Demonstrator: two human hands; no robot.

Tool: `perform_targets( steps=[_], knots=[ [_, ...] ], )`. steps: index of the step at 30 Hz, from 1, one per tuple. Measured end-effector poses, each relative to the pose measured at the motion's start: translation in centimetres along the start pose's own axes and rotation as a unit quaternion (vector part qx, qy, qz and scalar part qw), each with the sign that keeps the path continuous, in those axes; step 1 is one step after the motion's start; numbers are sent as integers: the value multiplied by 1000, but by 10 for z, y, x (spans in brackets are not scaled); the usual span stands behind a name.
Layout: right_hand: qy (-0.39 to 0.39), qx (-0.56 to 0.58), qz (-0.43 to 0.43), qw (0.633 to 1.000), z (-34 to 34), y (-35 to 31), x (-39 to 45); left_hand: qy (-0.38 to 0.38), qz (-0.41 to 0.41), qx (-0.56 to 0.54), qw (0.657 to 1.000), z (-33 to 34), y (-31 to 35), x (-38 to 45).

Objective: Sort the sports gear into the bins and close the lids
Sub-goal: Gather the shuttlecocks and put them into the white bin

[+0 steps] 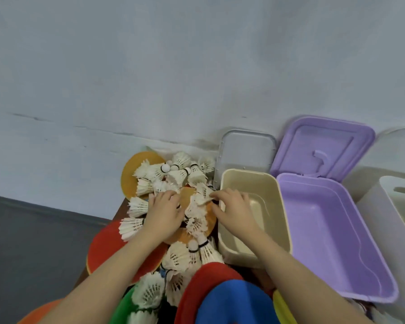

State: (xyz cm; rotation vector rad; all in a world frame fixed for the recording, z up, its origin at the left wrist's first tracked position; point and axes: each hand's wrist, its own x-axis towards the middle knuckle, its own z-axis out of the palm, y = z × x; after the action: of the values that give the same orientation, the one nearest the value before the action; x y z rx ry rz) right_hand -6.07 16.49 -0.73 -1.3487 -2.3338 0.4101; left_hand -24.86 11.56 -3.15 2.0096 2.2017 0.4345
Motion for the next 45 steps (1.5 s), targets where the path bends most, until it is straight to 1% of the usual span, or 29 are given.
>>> perform_targets(
  steps=[4,6,10,12,15,17,20,23,27,29,30,32,34,35,39,41,43,45],
  knots=[
    [-57,-81,17,995,33,-15,16,-23,-25,-2,999,10,-31,9],
    [-70,-114,31,990,46,-19,23,-25,-26,-9,999,15,-40,14],
    [-70,-106,91,988,58,-25,29,-20,-24,-40,999,23,-46,27],
    [-47,-76,103,991,57,-24,29,-26,-25,-48,998,26,-46,31],
    [22,11,128,991,46,-22,28,-25,-43,-77,996,32,-45,36],
    [71,54,126,988,38,-20,26,-21,-61,-106,992,34,-44,40],
    [145,59,108,982,28,-14,22,-16,-67,-109,992,34,-40,45],
    [183,63,103,976,20,-7,17,12,-39,-114,993,32,-36,49],
    [204,85,98,970,6,1,4,73,-10,-160,984,19,-29,46],
    [211,99,96,968,0,9,-4,77,-1,-160,984,13,-25,43],
    [213,106,96,966,-3,12,-8,61,5,-135,989,12,-23,41],
    [214,127,100,963,-10,16,-14,-4,-4,-68,998,12,-21,39],
    [215,145,97,961,-15,17,-19,-49,-34,-56,997,16,-15,38],
    [213,147,93,961,-17,18,-21,-51,-46,-69,995,18,-12,38],
    [209,128,84,966,-22,20,-27,-1,-38,-73,997,30,-7,37],
    [208,127,91,966,-23,22,-30,6,-27,-77,997,33,-7,36],
    [207,125,96,966,-23,22,-34,21,-18,-101,995,33,-7,33],
    [207,123,90,966,-24,24,-40,58,1,-138,989,32,-6,31]
  ],
)
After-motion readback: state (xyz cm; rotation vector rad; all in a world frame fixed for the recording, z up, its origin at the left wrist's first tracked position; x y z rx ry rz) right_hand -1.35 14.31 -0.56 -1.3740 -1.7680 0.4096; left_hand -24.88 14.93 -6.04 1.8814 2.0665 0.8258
